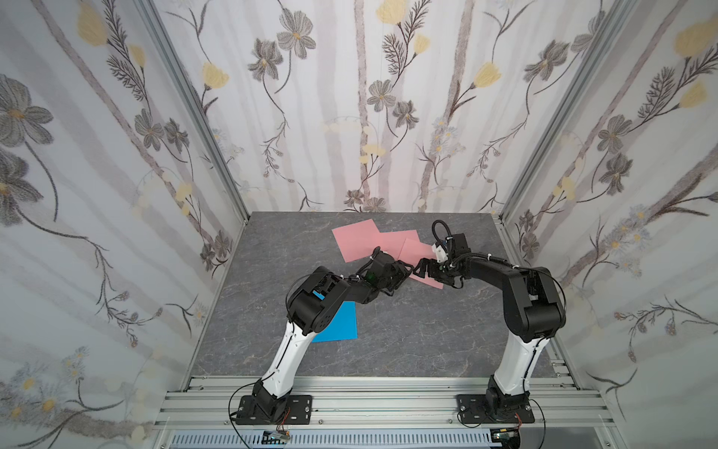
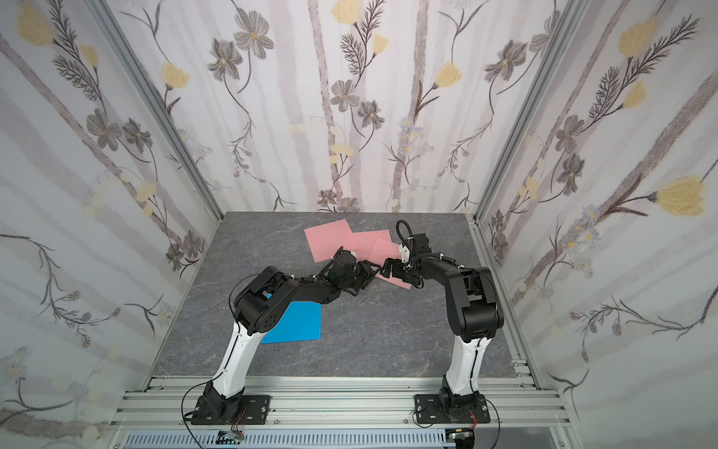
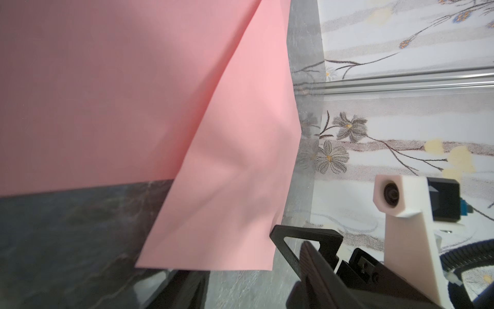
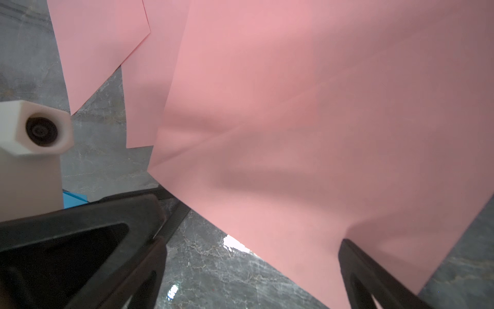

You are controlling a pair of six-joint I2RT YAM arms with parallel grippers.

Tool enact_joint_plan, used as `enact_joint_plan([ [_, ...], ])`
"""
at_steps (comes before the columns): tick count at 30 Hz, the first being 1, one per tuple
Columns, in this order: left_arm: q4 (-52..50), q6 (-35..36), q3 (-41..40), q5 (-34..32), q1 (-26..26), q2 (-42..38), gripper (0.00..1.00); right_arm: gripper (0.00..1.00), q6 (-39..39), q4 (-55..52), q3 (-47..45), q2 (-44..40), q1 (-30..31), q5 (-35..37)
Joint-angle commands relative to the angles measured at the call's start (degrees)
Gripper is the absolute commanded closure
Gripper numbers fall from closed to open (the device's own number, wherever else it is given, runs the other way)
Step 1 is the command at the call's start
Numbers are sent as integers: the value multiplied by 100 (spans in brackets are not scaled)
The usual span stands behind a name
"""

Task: Sort the scattered colored papers by color
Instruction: Pick up the colored paper from the center of the board.

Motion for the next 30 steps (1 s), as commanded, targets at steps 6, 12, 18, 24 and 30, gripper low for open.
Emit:
enact_joint_plan([
  [6,-1482,408,13,60,131,364,46,0,149,-595,-129,91,28,-251],
  [12,-2087,613,-56,-166,144,62,67,0,131,-599,-139,78,20,-250],
  [18,-2476,862,35,-369,126,-74,90,0,144,-603,-139,-21,2,-289],
  [24,-2485,893,123,-402,126,25,100,0,159,-602,-152,-161,10,-376],
  [30,-2596,968,217,-402,91,-90,100,0,121,-657,-201,-492,12,-471],
])
